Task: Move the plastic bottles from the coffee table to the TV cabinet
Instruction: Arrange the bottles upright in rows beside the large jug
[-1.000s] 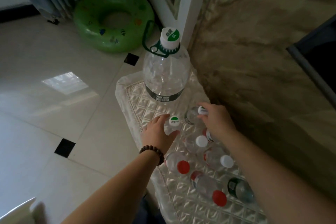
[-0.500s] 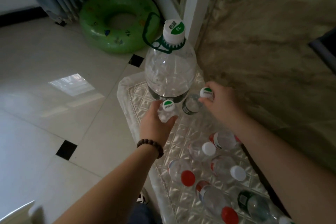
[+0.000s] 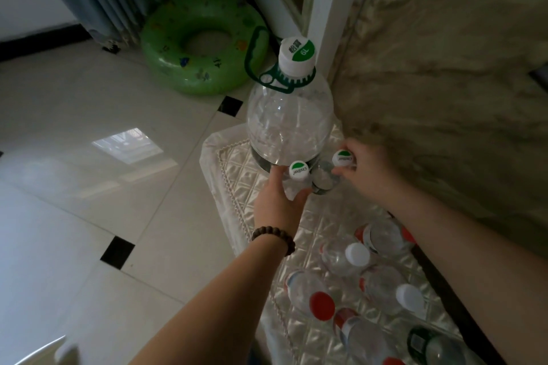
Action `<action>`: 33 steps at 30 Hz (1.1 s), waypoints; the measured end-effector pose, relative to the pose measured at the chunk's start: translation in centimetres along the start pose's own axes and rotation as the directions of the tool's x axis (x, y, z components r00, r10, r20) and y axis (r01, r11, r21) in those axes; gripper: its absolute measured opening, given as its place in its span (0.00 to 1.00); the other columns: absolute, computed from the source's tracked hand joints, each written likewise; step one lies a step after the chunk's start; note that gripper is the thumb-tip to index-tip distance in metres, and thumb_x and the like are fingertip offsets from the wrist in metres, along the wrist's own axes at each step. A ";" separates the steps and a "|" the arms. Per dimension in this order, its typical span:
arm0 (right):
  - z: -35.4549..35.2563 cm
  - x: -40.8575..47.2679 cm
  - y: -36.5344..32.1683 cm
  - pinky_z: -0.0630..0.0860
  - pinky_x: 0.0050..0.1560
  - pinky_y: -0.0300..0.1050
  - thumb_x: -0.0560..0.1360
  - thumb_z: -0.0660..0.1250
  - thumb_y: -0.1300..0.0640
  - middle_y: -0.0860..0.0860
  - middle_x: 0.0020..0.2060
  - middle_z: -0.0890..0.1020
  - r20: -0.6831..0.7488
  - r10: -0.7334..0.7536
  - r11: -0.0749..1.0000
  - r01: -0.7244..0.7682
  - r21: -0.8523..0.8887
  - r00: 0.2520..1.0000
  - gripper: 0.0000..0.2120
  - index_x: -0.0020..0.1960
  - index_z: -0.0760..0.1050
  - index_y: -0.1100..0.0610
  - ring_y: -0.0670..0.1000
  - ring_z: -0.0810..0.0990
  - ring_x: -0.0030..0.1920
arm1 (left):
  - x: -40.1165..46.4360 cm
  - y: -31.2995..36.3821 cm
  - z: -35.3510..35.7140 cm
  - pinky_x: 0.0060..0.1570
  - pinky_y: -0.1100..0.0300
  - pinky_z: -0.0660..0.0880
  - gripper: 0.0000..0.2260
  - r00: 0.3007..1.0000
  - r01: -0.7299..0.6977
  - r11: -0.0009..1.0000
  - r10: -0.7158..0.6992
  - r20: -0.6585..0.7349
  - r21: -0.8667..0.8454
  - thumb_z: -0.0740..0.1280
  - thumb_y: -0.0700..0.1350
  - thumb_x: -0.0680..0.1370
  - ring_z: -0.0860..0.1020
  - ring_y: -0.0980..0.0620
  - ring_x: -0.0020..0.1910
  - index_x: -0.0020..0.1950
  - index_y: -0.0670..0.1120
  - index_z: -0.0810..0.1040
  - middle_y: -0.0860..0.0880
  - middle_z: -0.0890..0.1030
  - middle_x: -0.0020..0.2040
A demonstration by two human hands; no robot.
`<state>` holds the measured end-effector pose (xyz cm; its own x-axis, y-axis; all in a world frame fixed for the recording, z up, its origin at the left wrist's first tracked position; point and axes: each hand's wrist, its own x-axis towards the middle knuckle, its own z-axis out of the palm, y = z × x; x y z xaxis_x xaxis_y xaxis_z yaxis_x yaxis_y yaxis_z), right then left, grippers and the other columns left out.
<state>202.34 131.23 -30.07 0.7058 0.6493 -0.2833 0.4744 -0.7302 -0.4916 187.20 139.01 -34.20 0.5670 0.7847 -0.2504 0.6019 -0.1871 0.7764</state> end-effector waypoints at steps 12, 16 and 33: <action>-1.2 -2.4 0.7 0.73 0.63 0.54 0.70 0.74 0.52 0.55 0.65 0.76 0.033 -0.027 0.986 0.021 0.168 0.999 0.31 0.71 0.67 0.51 0.56 0.75 0.65 | -1.6 0.0 -1.8 0.60 0.60 0.67 0.33 0.999 0.010 1.000 -0.010 0.034 0.014 0.72 0.54 0.72 0.69 0.50 0.67 0.73 0.49 0.62 0.49 0.68 0.70; -3.4 -6.1 2.3 0.73 0.63 0.50 0.71 0.73 0.50 0.54 0.64 0.77 -0.020 0.029 0.978 -0.024 0.209 0.999 0.25 0.67 0.72 0.51 0.53 0.75 0.64 | -5.3 0.8 -3.6 0.60 0.53 0.73 0.18 0.983 -0.158 0.987 0.156 -0.091 -0.010 0.69 0.47 0.76 0.74 0.52 0.59 0.64 0.46 0.72 0.51 0.73 0.61; -2.6 -15.7 8.3 0.65 0.65 0.44 0.71 0.73 0.52 0.52 0.69 0.72 -0.042 0.188 0.946 -0.170 0.275 0.981 0.31 0.71 0.67 0.52 0.52 0.68 0.70 | -8.3 4.3 0.8 0.51 0.55 0.73 0.22 0.900 -0.231 0.905 0.060 0.431 0.356 0.74 0.54 0.70 0.75 0.47 0.58 0.61 0.50 0.74 0.49 0.76 0.59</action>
<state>196.58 114.39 -27.56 0.8038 0.4906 -0.3363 0.1844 -0.7431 -0.6433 185.58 131.18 -29.24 0.7893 0.4404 -0.4279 0.6140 -0.5612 0.5550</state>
